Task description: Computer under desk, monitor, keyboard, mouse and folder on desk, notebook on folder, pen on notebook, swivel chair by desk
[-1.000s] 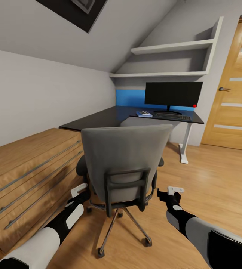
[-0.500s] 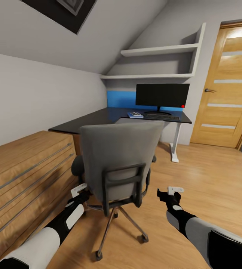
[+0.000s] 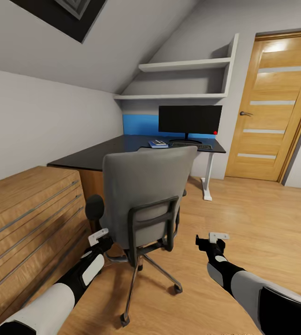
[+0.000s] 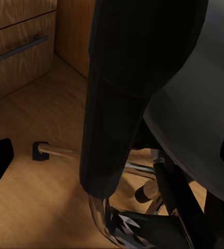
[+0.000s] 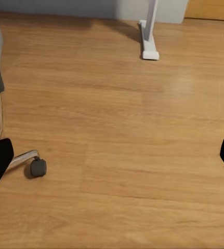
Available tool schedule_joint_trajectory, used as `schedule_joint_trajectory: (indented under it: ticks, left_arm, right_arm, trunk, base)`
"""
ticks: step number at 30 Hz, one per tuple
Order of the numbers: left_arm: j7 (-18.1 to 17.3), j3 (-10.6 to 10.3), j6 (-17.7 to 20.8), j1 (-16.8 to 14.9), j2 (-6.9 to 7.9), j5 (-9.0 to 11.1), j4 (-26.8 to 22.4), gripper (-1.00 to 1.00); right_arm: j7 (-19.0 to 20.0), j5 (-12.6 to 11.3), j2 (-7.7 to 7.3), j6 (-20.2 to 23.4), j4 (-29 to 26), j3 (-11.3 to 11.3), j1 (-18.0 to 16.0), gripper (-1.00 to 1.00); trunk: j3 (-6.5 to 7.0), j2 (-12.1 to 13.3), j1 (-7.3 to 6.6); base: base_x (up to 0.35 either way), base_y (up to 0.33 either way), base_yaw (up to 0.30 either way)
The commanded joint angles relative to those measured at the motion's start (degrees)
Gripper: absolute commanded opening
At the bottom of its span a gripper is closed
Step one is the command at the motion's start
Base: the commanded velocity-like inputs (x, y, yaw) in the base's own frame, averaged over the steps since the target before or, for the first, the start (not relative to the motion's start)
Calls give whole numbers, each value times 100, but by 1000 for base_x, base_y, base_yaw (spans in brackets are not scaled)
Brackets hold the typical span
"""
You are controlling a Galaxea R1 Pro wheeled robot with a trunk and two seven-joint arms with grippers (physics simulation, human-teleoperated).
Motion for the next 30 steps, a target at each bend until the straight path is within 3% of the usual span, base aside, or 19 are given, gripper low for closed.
schedule_joint_trajectory:
  ticks: [1,21,24,28,30]
  left_arm:
    - [43,-48,-18,-6,7,58,-2,100]
    - [68,-37,-52,-5,29,41,152,100]
    - [85,-36,-283,-5,45,35,161,100]
    - [98,-33,-1061,-6,55,47,232,100]
    - [97,-31,-1239,-4,56,45,251,100]
  right_arm:
    - [-46,-29,-7,-3,-20,48,-1,100]
    - [-48,-31,-8,-3,-24,47,-1,100]
    - [-52,-29,-8,-3,-23,44,-1,100]
    - [-48,-27,-10,-3,-20,41,-1,100]
    - [-47,-28,-12,-3,-20,40,-1,100]
  trunk:
    - [-5,-2,-1]
    - [-5,-2,-1]
    - [-5,-2,-1]
    - [-5,-2,-1]
    - [-41,-83,43]
  base:
    - [0,0,-95]
    - [-153,149,-9]
    - [-10,15,0]
    - [-4,5,0]
    - [-1,2,0]
